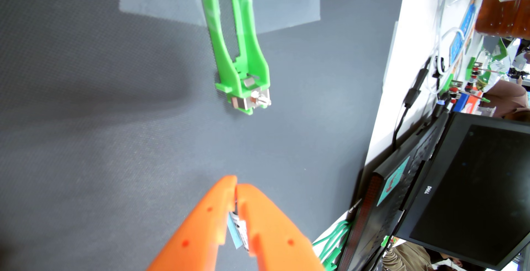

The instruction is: Insert Battery

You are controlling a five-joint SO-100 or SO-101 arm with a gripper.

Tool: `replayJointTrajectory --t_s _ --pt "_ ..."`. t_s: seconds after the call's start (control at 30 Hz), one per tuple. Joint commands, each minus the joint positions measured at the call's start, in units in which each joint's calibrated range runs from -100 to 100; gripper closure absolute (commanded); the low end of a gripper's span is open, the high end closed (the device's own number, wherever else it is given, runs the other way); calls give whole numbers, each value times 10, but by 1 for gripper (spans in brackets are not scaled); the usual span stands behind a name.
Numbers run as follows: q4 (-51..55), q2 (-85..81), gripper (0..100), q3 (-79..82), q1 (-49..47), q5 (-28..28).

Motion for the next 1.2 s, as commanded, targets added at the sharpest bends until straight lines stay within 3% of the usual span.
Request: replayJointTrajectory --t_s 0.0,1.17 --pt "3 1 99 -3 4 -1" --pt "1 1 99 0 -20 -2"
